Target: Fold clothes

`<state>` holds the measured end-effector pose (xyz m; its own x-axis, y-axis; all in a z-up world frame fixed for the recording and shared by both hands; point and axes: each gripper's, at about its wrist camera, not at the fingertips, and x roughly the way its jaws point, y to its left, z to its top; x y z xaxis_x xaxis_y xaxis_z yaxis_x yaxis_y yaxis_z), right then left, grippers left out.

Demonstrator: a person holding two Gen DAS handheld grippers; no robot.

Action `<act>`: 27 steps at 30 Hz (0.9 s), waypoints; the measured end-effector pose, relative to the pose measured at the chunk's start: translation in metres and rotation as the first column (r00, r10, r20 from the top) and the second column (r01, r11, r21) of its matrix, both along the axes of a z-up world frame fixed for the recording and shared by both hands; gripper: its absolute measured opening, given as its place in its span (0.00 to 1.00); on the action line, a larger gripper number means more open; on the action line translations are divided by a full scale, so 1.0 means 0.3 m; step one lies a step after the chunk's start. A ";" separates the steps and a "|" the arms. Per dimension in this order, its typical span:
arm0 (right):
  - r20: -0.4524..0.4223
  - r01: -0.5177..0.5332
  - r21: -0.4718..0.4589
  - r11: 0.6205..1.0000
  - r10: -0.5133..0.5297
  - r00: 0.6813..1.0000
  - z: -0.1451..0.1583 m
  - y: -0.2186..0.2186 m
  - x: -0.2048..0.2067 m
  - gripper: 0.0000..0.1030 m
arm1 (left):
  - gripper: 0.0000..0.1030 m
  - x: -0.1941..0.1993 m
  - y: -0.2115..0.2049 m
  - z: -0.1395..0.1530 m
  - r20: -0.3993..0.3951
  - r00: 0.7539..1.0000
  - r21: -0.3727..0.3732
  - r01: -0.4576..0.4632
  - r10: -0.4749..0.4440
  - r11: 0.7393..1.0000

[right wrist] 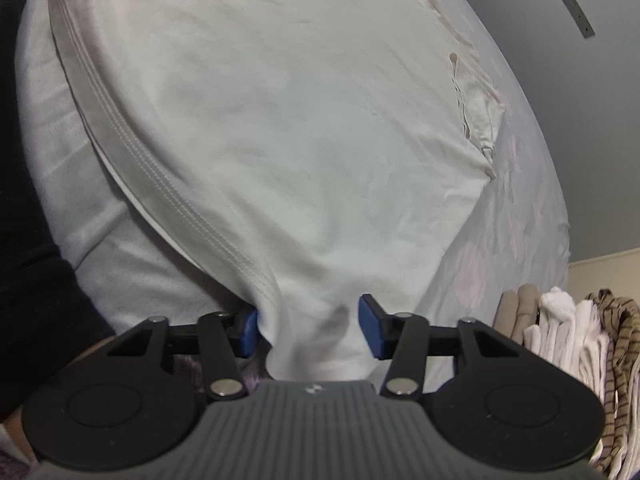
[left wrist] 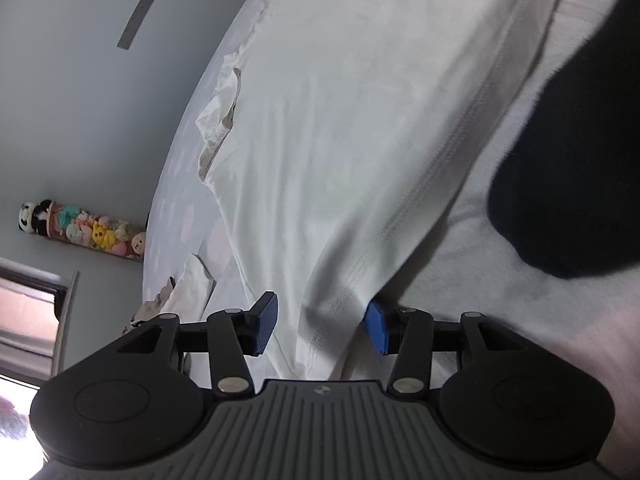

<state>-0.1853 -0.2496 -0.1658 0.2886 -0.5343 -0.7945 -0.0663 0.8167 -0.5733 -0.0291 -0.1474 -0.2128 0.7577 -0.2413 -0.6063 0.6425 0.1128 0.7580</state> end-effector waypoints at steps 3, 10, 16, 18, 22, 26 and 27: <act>0.005 -0.010 -0.022 1.000 0.010 1.000 -0.009 0.004 0.000 0.19 | 0.20 0.020 0.002 0.018 -0.055 0.998 -0.042 -0.025 0.023 0.999; 0.205 0.061 0.011 0.998 -0.062 0.977 0.098 -0.027 -0.050 0.05 | 0.06 0.033 0.012 0.076 -0.029 0.997 -0.150 -0.069 0.065 0.986; 0.378 0.097 0.023 0.995 -0.099 0.921 0.217 -0.054 -0.087 0.04 | 0.05 0.024 -0.002 0.168 0.022 0.995 -0.243 -0.088 0.096 0.966; 0.407 0.098 0.018 0.995 -0.097 0.908 0.238 -0.055 -0.098 0.04 | 0.05 0.005 -0.002 0.198 0.033 0.994 -0.265 -0.088 0.100 0.960; 0.453 0.101 -0.002 0.995 -0.089 0.887 0.279 -0.048 -0.127 0.03 | 0.04 -0.032 0.018 0.255 0.056 0.991 -0.326 -0.096 0.121 0.941; 0.495 0.096 -0.053 0.994 -0.057 0.867 0.332 -0.022 -0.158 0.03 | 0.04 -0.052 0.025 0.303 0.101 0.989 -0.348 -0.066 0.107 0.935; 0.503 0.095 -0.065 0.993 -0.049 0.863 0.349 -0.013 -0.168 0.03 | 0.04 -0.058 0.027 0.314 0.108 0.989 -0.356 -0.060 0.105 0.933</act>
<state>-0.2357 -0.2536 -0.0611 0.5929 -0.6278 -0.5044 0.3050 0.7547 -0.5808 -0.0463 -0.1394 -0.1185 0.8471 -0.3547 -0.3956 0.5240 0.4342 0.7327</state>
